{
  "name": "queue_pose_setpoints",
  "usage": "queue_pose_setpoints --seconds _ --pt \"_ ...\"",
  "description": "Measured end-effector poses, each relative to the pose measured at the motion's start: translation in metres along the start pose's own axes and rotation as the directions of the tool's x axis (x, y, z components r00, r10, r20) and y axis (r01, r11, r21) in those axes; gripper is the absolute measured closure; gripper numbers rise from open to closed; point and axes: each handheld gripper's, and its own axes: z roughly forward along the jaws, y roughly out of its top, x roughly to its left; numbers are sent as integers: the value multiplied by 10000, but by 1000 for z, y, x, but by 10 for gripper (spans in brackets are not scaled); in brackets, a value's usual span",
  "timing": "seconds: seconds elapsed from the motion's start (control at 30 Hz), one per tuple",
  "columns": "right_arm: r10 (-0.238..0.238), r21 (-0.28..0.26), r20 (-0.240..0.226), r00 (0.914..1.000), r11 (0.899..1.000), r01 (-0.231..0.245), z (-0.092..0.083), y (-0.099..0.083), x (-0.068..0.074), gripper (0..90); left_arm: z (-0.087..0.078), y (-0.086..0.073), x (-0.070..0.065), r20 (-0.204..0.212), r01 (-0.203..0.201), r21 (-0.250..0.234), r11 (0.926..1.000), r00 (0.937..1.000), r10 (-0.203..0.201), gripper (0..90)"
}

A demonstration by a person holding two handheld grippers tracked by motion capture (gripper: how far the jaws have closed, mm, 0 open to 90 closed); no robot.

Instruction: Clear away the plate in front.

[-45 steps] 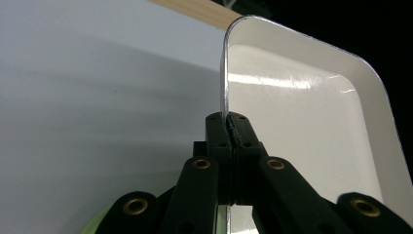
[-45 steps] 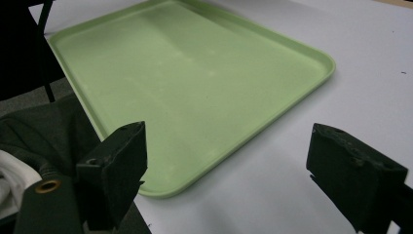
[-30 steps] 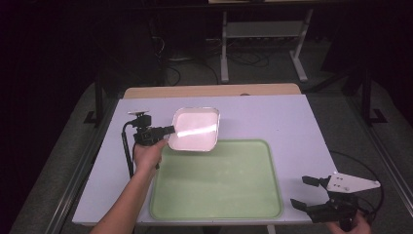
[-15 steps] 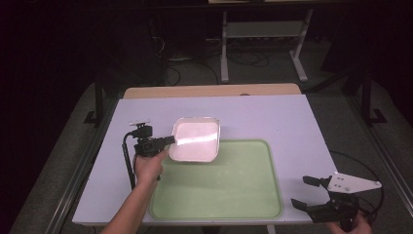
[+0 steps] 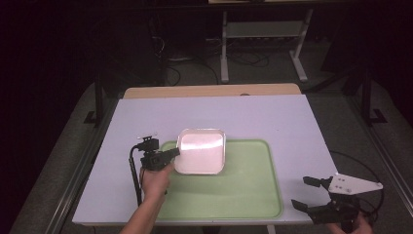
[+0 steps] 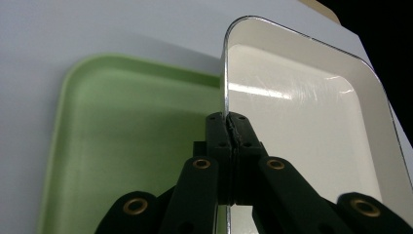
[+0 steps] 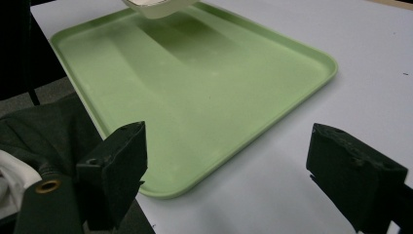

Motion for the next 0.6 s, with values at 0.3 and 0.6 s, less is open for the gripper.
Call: queue_pose_setpoints --seconds 0.3,0.6 --pt "-65 32 -37 10000 10000 65 1 0 1 140 11 -23 -7 -257 -45 265 9996 9997 51 889" --pt "-53 68 -51 10000 10000 53 1 0 2 140 17 -38 -11 -494 118 277 9995 9987 -105 889"
